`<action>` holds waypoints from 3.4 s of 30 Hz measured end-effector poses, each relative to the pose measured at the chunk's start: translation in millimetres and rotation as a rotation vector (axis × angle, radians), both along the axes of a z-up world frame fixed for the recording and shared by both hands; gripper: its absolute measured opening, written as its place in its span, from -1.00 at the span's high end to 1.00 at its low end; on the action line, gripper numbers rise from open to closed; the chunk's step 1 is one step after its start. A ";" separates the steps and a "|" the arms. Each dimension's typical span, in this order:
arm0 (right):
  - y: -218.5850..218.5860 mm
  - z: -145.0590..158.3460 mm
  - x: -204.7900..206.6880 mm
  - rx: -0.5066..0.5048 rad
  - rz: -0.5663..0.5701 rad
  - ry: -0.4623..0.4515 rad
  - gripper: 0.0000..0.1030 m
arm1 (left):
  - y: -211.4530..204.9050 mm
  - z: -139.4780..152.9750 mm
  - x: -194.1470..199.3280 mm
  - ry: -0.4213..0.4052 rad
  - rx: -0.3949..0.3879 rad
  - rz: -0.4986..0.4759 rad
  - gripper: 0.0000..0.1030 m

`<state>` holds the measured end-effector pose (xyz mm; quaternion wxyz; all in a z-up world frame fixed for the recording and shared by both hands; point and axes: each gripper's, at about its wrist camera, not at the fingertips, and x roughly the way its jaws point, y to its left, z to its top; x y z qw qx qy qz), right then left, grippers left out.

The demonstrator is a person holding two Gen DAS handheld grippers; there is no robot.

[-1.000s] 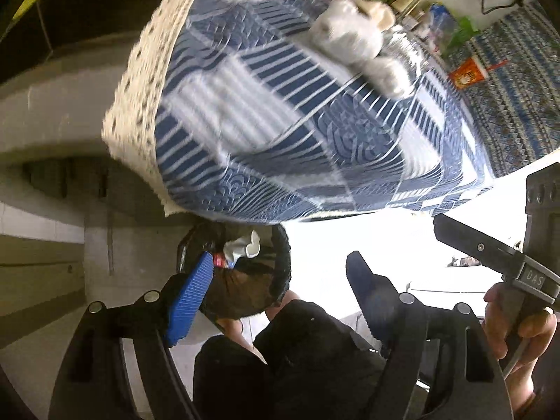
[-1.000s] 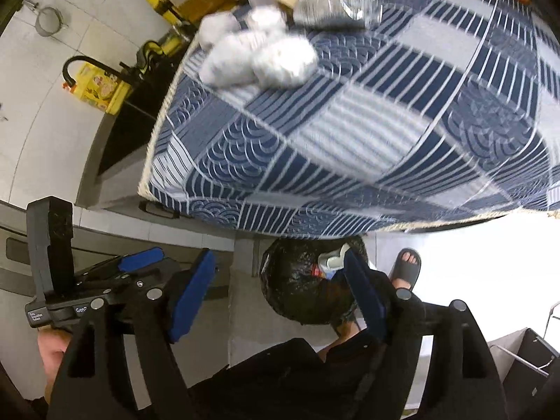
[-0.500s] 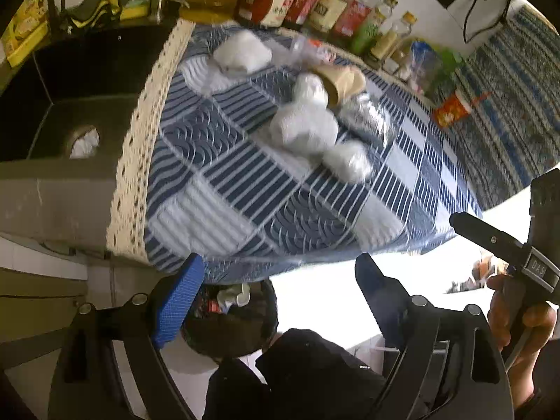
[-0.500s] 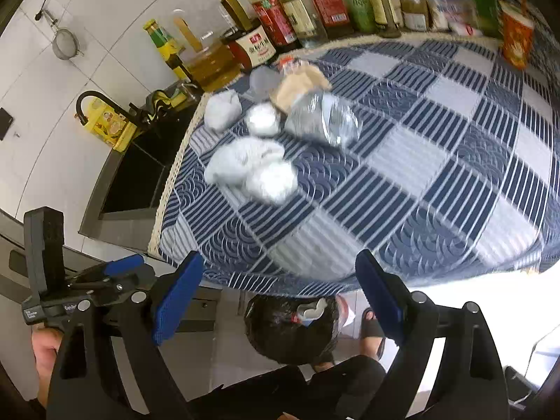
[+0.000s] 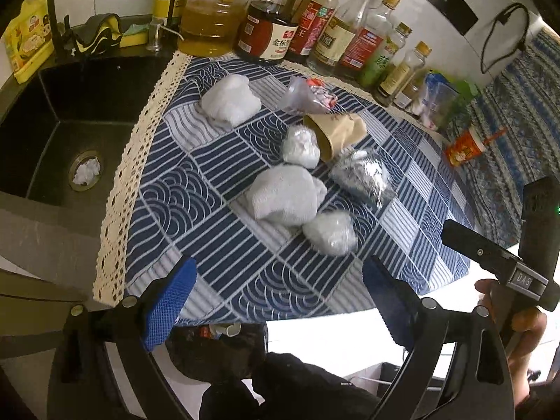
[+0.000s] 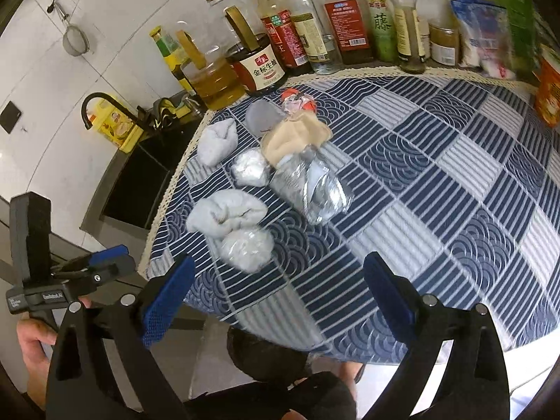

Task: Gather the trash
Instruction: 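Raise both tools back over the counter toward the remaining trash, then grasp the white mesh tissue with the left tool while the right tool grasps the foil wad, then carry the mesh tissue and foil wad down to the black bin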

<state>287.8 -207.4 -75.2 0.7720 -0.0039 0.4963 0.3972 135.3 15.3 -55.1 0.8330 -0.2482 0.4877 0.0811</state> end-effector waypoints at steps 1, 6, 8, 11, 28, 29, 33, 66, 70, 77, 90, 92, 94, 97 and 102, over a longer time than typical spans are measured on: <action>1.0 -0.9 4.6 0.004 0.011 0.004 -0.86 | -0.5 0.3 5.0 0.003 0.007 0.009 -0.80; 6.6 -8.9 32.8 0.001 0.058 0.021 -0.86 | -0.7 -4.3 25.3 0.034 0.026 0.051 -0.80; 10.3 -13.6 44.7 0.003 0.079 0.032 -0.86 | -0.4 -8.2 34.4 0.053 0.032 0.068 -0.80; 15.7 -21.2 59.8 0.002 0.104 0.048 -0.86 | -0.4 -14.3 45.5 0.079 0.056 0.087 -0.80; 55.2 -51.0 99.3 0.001 0.271 0.085 -0.71 | -0.4 -54.5 93.0 0.213 0.048 0.135 -0.78; 56.3 -52.2 100.3 0.002 0.277 0.087 -0.70 | -0.6 -55.7 94.3 0.220 0.049 0.137 -0.78; 59.3 -58.1 106.0 -0.006 0.290 0.099 -0.51 | -0.6 -63.1 102.8 0.239 0.048 0.145 -0.78; 28.2 -37.2 96.6 0.062 0.241 0.065 0.06 | 8.2 -33.8 95.7 0.118 0.008 0.156 0.14; 19.4 -30.8 89.1 0.057 0.208 0.052 0.06 | 6.7 -25.0 88.1 0.092 0.013 0.134 0.14; 0.6 -19.7 62.5 0.030 0.128 0.012 0.06 | 3.0 -11.7 68.7 0.037 0.006 0.069 0.14; -19.2 1.7 -19.8 0.001 -0.009 -0.041 0.06 | 5.9 1.7 20.6 -0.052 -0.035 -0.053 0.14; -19.0 4.4 -30.7 0.002 -0.019 -0.046 0.06 | 5.8 2.1 14.3 -0.059 -0.040 -0.069 0.14; -17.4 6.7 -43.1 0.005 -0.030 -0.051 0.06 | 6.3 2.5 6.8 -0.066 -0.044 -0.086 0.14; -12.3 7.2 -61.0 0.006 -0.040 -0.055 0.06 | 7.6 4.0 -3.8 -0.074 -0.047 -0.106 0.14; -4.5 -1.1 -88.7 -0.003 -0.056 -0.034 0.06 | 9.0 0.6 -23.7 -0.078 -0.059 -0.138 0.14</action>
